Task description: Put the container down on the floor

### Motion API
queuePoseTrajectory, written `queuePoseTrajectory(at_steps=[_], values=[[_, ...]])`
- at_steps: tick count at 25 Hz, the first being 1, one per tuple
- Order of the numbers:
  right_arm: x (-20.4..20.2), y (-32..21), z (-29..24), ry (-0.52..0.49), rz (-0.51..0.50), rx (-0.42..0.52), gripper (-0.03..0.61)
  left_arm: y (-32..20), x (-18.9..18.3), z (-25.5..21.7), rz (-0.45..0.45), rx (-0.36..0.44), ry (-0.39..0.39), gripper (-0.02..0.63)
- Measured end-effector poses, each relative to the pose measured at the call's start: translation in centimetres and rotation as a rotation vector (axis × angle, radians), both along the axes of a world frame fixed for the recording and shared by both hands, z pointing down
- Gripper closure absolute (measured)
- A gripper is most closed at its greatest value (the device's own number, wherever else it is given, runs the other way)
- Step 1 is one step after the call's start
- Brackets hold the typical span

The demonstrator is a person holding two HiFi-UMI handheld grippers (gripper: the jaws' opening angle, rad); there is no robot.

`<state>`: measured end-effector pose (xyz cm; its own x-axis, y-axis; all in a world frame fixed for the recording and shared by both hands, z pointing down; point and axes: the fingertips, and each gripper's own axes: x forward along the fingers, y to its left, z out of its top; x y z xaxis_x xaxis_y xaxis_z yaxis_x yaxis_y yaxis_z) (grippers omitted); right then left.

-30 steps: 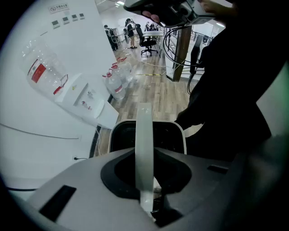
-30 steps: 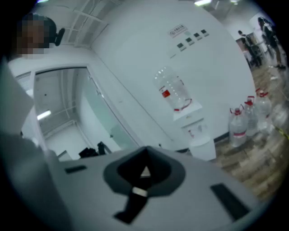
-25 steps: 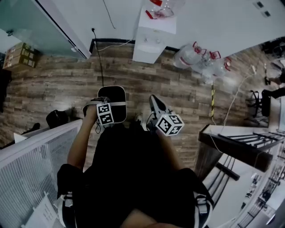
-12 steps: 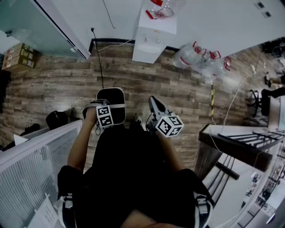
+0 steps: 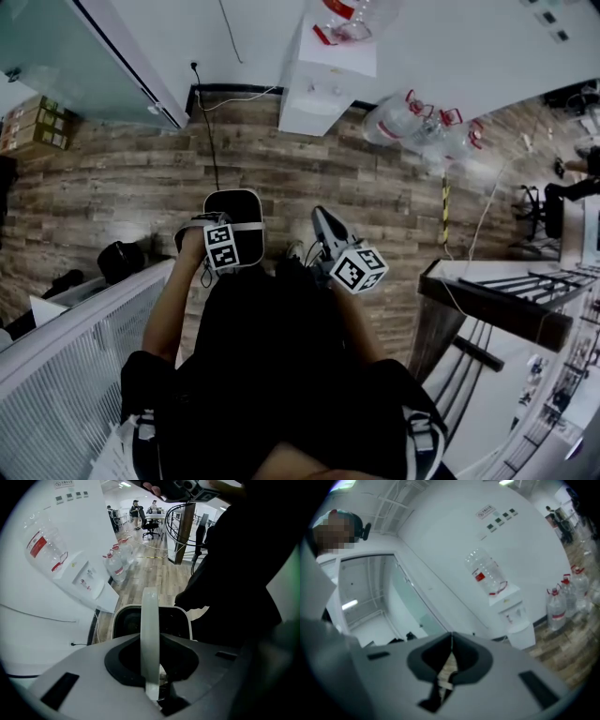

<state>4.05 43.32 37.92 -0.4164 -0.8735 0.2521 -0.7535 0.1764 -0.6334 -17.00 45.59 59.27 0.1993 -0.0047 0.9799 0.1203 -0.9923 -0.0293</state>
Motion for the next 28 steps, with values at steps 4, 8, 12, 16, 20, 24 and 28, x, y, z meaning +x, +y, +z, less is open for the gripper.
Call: queuePoseTrajectory(at_steps=[4, 8, 12, 16, 20, 24, 28], values=[[-2.2, -0.5, 1.0, 0.003, 0.021, -0.011, 0.545, -0.8, -1.4, 1.3, 0.025, -0.009, 0.002, 0.532], [-3.6, -1.6, 1.3, 0.007, 0.023, -0.014, 0.545, -2.5, -2.3, 2.6, 0.047, -0.007, -0.009, 0.532], [-3.9, -3.1, 1.7, 0.008, 0.015, -0.018, 0.545, -4.1, -2.8, 3.1, 0.066, -0.005, -0.009, 0.532], [-3.3, -5.9, 2.4, 0.005, 0.017, -0.020, 0.545, -6.4, -3.0, 3.5, 0.073, -0.003, -0.015, 0.532], [-2.6, -9.2, 2.8, 0.007, 0.018, -0.016, 0.545, -9.0, -2.6, 3.5, 0.044, -0.021, -0.018, 0.532], [-0.7, -13.4, 3.8, 0.095, 0.039, -0.021, 0.545, -12.6, -1.3, 3.8, 0.027, -0.029, -0.027, 0.532], [1.7, -17.4, 4.5, 0.214, 0.061, -0.043, 0.545, -15.8, 0.6, 3.9, 0.008, -0.039, -0.030, 0.532]])
